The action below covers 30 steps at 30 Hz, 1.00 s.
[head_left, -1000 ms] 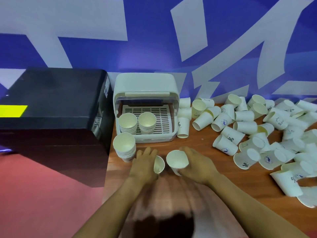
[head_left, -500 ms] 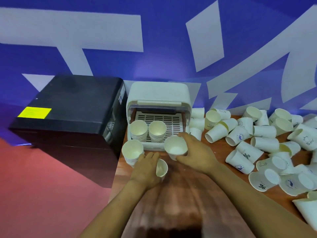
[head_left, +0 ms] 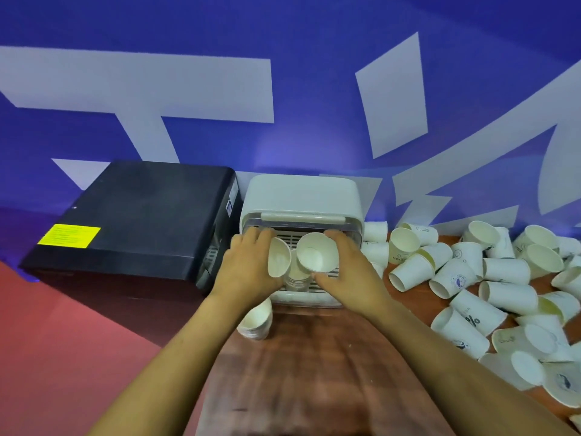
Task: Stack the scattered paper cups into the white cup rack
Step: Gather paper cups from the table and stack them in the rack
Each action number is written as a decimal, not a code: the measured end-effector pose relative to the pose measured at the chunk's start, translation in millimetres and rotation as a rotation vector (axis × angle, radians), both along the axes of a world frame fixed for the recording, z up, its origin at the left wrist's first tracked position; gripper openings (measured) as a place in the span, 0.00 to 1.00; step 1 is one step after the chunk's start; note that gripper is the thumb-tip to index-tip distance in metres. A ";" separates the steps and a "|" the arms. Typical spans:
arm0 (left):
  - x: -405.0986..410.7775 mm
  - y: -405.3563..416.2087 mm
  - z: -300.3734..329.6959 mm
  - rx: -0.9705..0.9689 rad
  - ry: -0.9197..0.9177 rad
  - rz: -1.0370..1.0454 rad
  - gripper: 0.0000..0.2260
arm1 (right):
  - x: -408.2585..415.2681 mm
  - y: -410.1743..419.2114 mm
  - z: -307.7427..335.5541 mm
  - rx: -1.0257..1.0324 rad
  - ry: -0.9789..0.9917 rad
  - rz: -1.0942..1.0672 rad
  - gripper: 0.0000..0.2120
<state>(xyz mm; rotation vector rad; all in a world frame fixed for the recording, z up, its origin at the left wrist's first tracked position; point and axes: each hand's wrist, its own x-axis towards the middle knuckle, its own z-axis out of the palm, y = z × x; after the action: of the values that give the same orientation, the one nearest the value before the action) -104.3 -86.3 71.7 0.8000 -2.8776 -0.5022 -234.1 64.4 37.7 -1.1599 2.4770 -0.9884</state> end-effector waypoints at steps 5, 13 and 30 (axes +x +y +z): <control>-11.2 -18.3 -4.5 -0.006 0.010 0.029 0.30 | -2.3 -17.5 -12.7 0.006 -0.052 -0.006 0.36; -21.7 -34.7 -29.3 -0.003 -0.040 -0.007 0.29 | -5.1 -33.7 -22.9 0.116 -0.041 -0.005 0.34; -21.6 -44.6 -75.4 0.115 -0.306 0.007 0.35 | -10.1 -35.8 -54.4 0.444 -0.052 0.087 0.45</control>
<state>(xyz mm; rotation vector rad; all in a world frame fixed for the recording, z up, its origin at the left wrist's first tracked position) -126.0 -130.9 -3.7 0.9823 -3.1449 -0.5969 -244.2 28.6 -16.7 -1.0633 2.4075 -0.4054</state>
